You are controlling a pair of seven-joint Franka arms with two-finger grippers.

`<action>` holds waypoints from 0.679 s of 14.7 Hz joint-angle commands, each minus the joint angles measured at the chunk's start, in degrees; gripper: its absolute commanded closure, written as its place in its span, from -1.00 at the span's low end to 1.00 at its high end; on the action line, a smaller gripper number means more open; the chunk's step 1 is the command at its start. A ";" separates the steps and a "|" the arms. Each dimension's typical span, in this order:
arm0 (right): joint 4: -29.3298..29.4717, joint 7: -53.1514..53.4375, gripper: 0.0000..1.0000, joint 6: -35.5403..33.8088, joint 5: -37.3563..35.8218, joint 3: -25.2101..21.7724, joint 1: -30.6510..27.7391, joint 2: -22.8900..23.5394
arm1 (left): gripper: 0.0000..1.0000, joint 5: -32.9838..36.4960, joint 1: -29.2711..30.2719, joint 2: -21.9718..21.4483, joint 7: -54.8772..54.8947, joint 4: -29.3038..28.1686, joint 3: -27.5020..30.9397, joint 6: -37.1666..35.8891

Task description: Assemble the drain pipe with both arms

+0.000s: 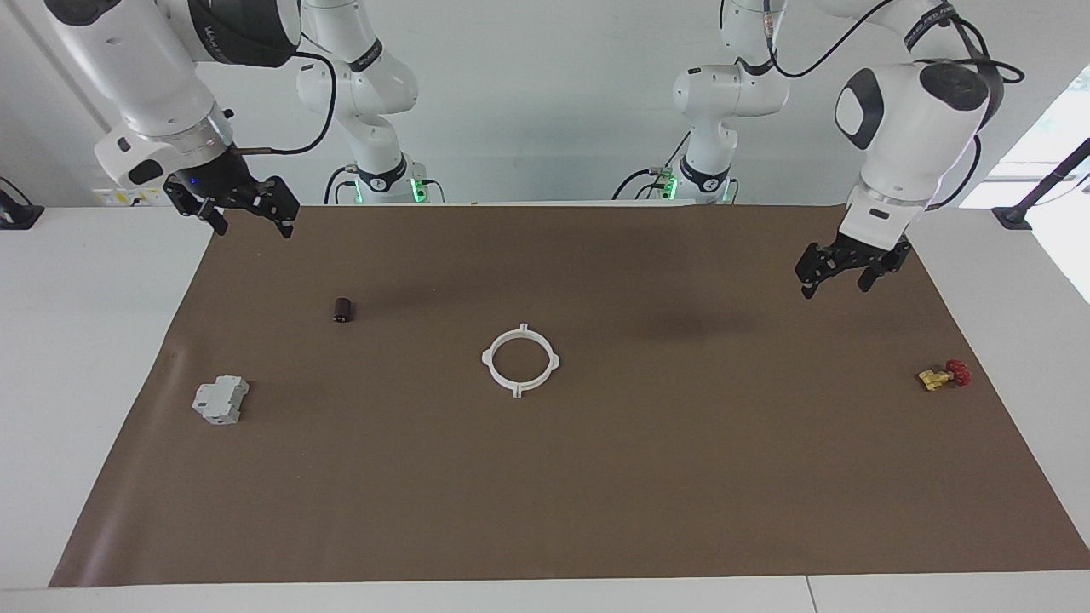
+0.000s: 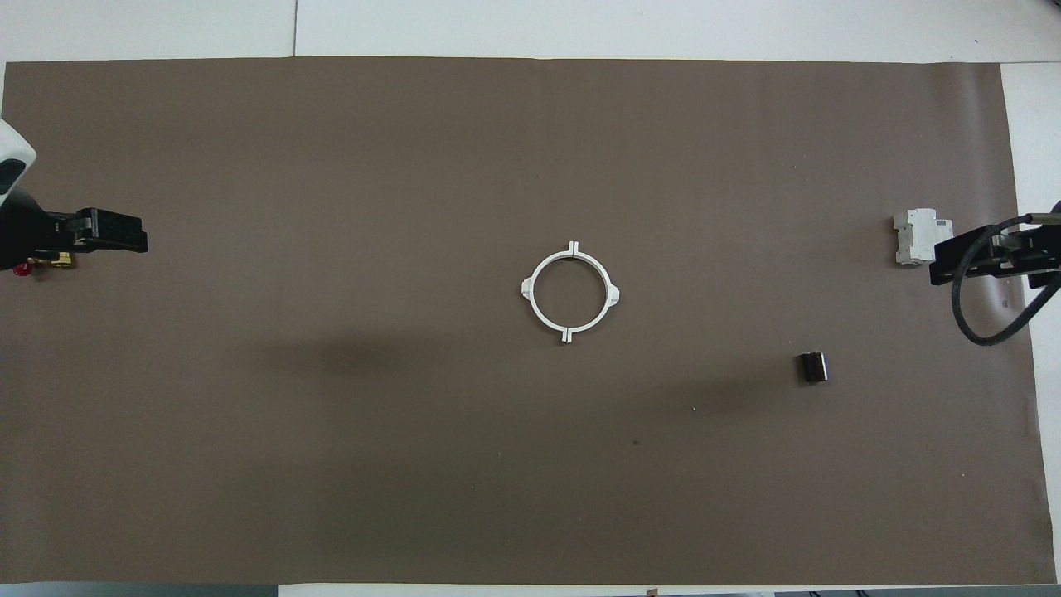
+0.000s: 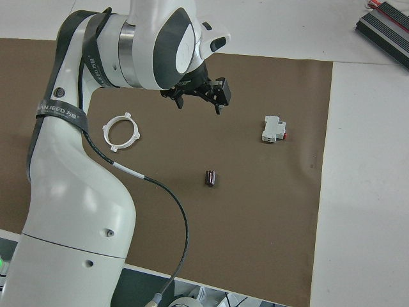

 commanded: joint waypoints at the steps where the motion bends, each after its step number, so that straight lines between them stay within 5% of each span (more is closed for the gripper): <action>1: 0.00 -1.19 -1.00 0.78 0.59 0.47 -0.75 -0.23 | -1.00 -1.21 1.79 3.13 2.26 9.20 -0.18 -8.33; 4: 0.00 -1.19 -1.00 0.78 0.59 0.47 -0.75 -0.23 | -1.00 -1.21 2.15 5.60 2.53 15.02 -0.18 -14.05; 10: 0.09 -1.19 -1.00 0.78 0.59 0.56 -0.75 -0.23 | -1.00 -1.21 1.62 2.88 2.35 11.33 -0.35 -14.95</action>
